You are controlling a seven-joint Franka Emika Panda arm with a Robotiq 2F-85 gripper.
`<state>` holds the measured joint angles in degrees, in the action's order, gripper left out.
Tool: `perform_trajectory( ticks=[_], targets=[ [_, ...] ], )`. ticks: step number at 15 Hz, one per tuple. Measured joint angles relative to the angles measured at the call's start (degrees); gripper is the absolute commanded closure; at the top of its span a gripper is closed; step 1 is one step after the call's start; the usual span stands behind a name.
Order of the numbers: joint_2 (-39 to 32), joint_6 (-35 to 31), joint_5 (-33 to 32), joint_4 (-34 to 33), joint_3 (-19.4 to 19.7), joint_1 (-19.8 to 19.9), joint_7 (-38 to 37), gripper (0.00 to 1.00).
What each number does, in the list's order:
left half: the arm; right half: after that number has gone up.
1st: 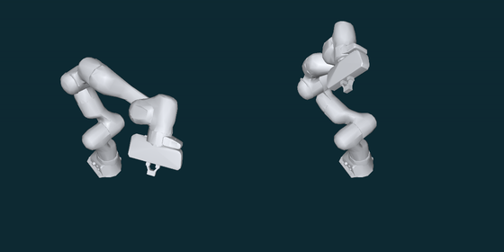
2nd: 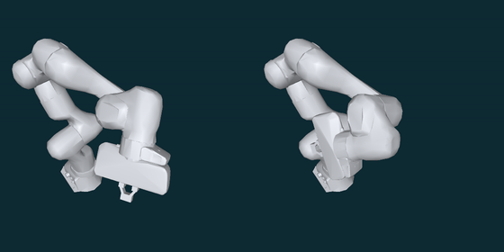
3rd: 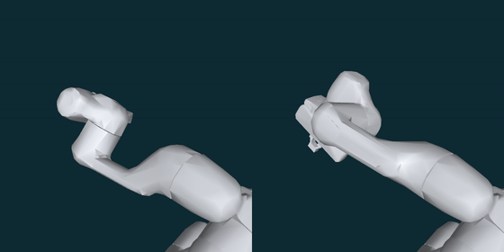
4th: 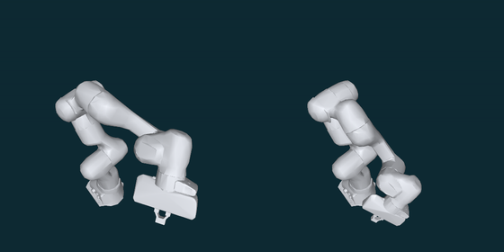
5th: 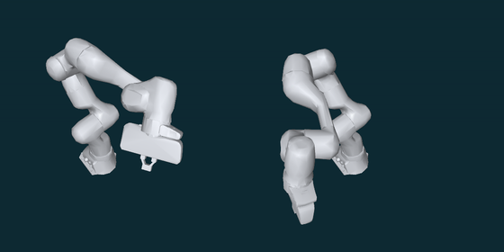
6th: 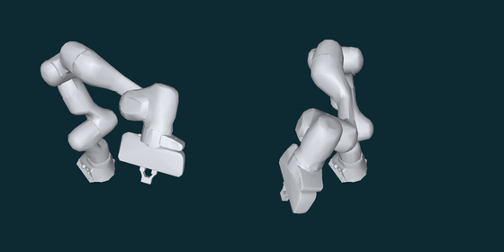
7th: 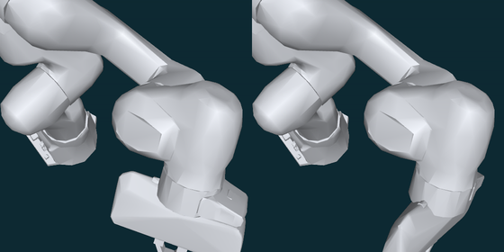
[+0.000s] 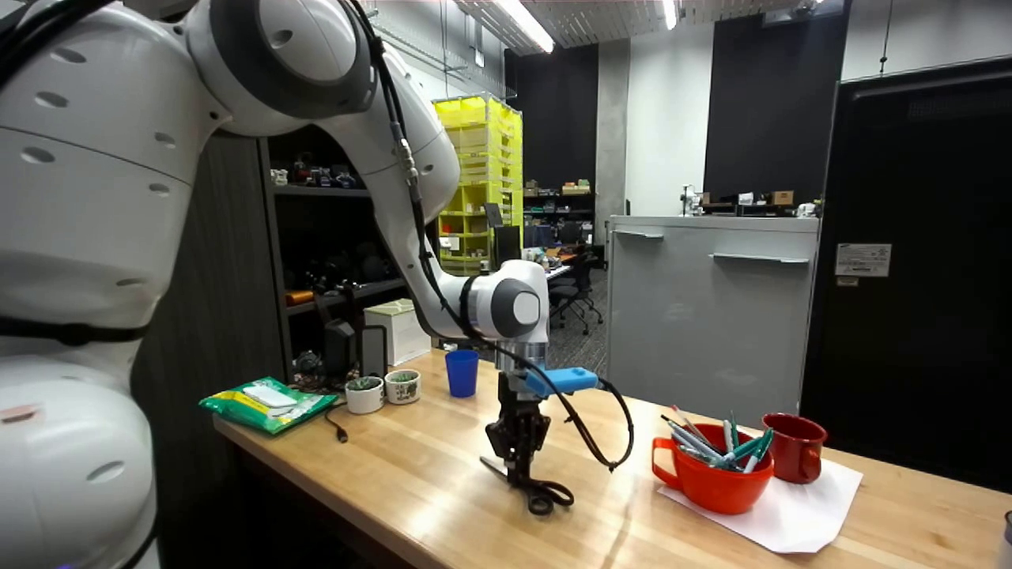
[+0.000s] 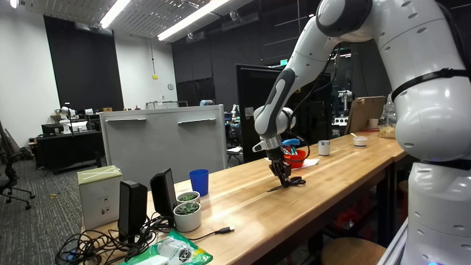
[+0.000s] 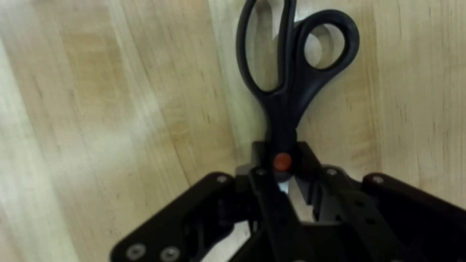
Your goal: Move the black scissors forwards then rotate it clockwise.
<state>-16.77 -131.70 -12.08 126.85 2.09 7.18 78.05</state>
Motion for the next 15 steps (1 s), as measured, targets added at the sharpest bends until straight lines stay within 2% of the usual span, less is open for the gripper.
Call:
perform_trajectory(
  ticks=[1,3,9,15],
  targets=[
    [0.1,0.0,0.0,0.1,0.0,0.1,0.0,0.53],
    [0.2,0.3,0.0,0.2,0.0,0.0,0.0,0.42],
    [0.8,1.4,-0.8,0.0,-0.7,-1.2,0.0,0.02],
    [4.2,3.8,-2.8,-1.4,-2.0,-3.6,-0.1,0.0]
  ],
)
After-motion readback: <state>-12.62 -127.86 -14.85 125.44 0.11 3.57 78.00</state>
